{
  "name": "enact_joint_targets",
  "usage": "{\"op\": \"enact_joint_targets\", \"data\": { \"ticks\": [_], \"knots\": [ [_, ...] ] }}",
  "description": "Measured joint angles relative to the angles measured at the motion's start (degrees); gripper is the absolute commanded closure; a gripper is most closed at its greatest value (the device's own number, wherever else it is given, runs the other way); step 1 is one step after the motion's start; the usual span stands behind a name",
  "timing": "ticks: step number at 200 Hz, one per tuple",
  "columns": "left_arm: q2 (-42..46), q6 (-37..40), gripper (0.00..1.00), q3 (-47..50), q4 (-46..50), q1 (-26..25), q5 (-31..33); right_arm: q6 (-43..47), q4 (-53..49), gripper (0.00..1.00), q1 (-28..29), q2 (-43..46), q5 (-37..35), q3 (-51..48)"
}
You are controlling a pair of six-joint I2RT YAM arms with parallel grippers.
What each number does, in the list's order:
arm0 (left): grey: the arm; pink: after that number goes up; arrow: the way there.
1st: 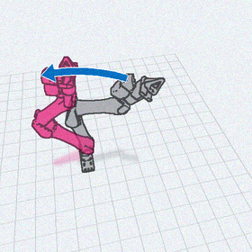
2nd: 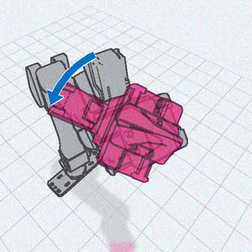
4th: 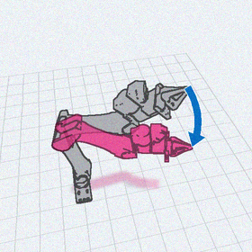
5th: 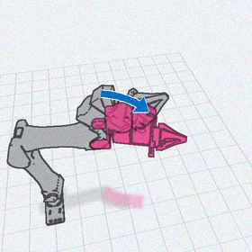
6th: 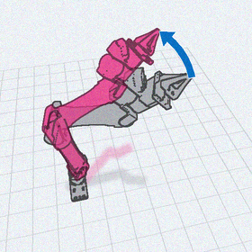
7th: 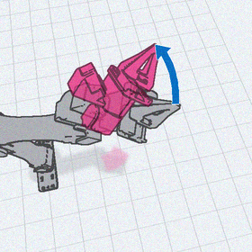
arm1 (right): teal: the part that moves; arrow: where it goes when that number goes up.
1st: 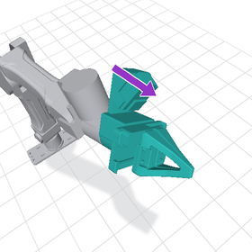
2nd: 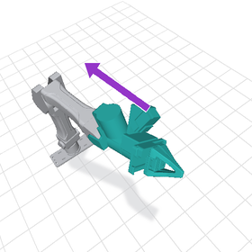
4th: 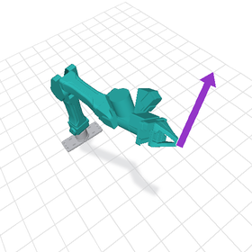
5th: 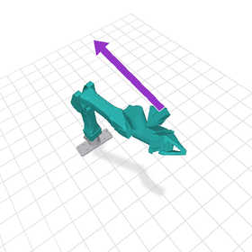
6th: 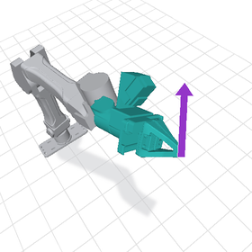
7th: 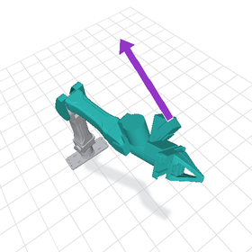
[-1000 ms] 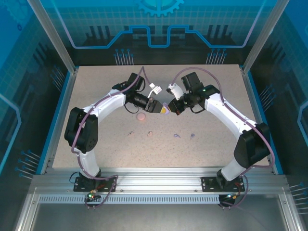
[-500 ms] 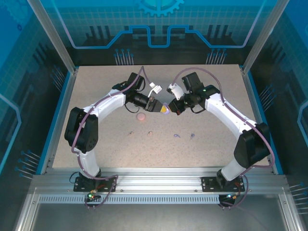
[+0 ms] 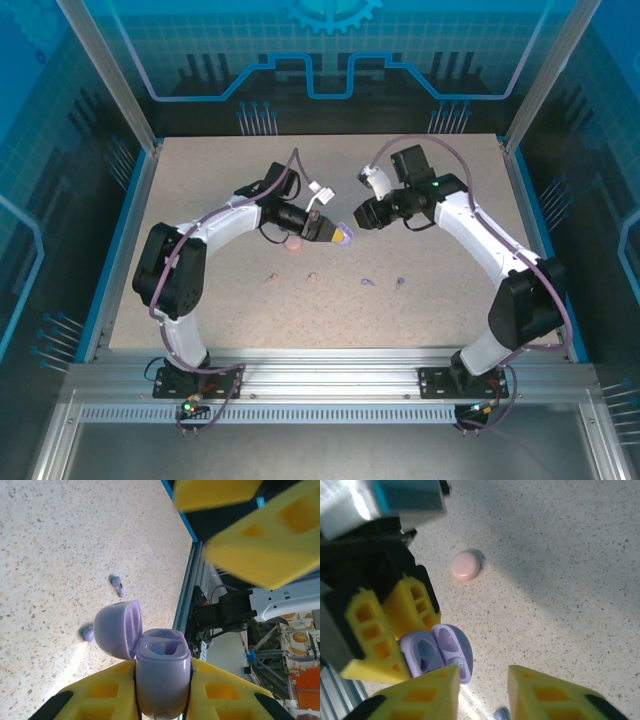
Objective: Insert the wireless bluetooth earbuds into the charging case
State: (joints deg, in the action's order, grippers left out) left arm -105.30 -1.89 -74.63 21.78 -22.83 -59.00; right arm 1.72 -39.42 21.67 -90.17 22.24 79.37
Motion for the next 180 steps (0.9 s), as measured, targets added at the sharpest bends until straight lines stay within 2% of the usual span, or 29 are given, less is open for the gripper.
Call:
{"op": "enact_joint_targets", "data": {
  "ticks": [49,97,131,180],
  "knots": [
    [4.3,-1.4,1.00,5.4,-7.6,0.0,4.7,-4.1,0.4,0.48,-2.6,6.8,2.9,-0.8],
    [15.2,-2.7,1.00,17.7,-24.4,0.0,14.4,-10.3,-0.3,0.46,-5.9,12.4,1.6,-9.1],
    [19.8,-2.7,1.00,25.3,-38.6,-0.1,21.4,-12.7,-0.4,0.46,-4.9,11.8,-0.9,-17.9],
    [21.4,-1.2,1.00,28.0,-48.5,-2.8,29.7,-15.9,3.5,0.46,1.1,3.9,-6.8,-25.2]
  ]
}}
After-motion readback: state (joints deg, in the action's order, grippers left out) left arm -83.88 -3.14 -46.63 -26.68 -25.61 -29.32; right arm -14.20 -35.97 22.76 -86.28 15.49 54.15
